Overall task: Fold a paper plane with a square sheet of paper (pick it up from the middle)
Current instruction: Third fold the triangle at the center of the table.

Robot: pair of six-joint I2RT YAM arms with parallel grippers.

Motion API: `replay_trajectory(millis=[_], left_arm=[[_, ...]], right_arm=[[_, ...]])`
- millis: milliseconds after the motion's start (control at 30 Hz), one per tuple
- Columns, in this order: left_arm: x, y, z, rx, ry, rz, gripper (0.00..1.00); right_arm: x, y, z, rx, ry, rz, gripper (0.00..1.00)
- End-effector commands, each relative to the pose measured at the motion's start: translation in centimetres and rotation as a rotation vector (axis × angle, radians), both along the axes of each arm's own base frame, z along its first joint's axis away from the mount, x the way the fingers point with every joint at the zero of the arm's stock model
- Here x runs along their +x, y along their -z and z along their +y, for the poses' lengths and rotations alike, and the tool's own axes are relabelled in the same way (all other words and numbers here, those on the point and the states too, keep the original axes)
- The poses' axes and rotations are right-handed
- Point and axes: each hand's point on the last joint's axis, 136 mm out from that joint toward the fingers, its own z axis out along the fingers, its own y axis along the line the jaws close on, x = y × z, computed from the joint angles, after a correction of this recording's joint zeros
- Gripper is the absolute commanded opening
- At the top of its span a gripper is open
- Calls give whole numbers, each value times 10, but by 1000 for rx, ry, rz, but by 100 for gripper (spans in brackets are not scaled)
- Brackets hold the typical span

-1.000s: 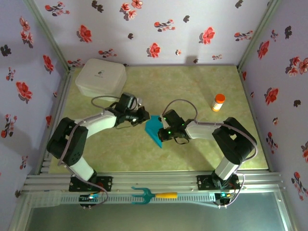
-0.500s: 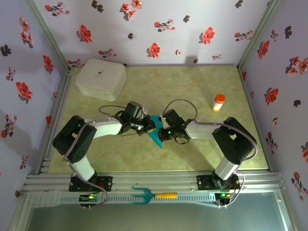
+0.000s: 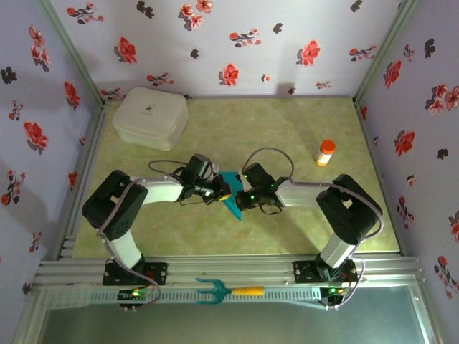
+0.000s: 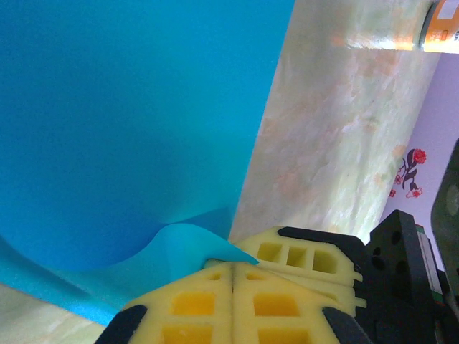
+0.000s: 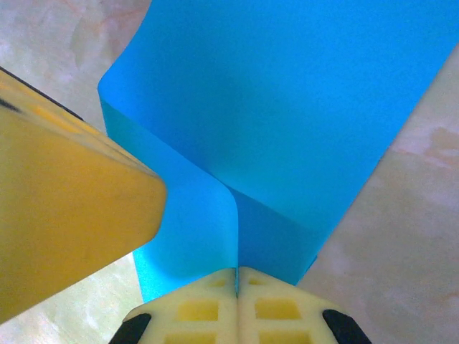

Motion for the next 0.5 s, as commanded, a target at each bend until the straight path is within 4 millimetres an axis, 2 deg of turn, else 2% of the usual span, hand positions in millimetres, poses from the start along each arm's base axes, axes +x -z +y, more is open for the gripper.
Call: replay_trajectory(millis=[0,267,467], left_arm=[[-10,15,5,34,20,37,0],[-16,29,14,83,23,59,0],[-26,49,29,140,20,84,0]], right_arm=[[2,10,-10,-59,20,18,0],[1,10,-10,-60,20,19,0],[1,10,-10,-54,21,21,0]])
